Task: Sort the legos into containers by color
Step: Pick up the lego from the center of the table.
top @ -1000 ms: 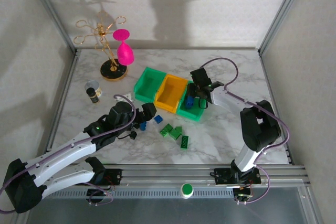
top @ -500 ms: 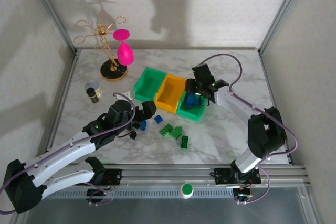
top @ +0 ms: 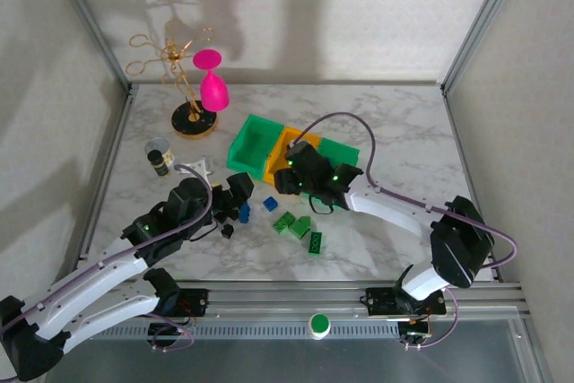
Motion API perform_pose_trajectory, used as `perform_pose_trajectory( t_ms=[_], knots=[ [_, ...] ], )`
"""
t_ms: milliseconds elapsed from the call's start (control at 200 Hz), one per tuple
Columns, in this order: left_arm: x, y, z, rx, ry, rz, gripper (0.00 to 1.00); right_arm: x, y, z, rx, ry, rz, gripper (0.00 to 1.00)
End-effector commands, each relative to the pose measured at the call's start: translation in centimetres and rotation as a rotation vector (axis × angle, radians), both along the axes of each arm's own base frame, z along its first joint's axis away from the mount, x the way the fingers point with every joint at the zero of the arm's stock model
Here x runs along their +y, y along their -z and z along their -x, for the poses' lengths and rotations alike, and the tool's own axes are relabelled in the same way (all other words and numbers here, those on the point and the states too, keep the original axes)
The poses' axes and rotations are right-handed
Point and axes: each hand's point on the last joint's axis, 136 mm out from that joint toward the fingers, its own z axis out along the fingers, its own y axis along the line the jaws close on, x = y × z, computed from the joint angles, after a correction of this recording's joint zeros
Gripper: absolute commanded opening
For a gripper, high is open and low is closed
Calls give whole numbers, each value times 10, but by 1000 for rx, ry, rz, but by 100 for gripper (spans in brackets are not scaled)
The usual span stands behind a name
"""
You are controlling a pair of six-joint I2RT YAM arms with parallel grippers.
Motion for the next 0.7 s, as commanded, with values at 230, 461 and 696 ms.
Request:
perform_pose_trajectory(
  t_ms=[230, 461, 696],
  knots=[
    [26, 22, 10, 41, -95, -35, 100, 41, 61, 22, 41, -143, 136, 60],
    [34, 23, 10, 39, -126, -46, 100, 54, 88, 12, 50, -169, 203, 59],
    [38, 25, 11, 39, -139, -54, 100, 55, 107, 4, 51, -167, 278, 57]
  ],
)
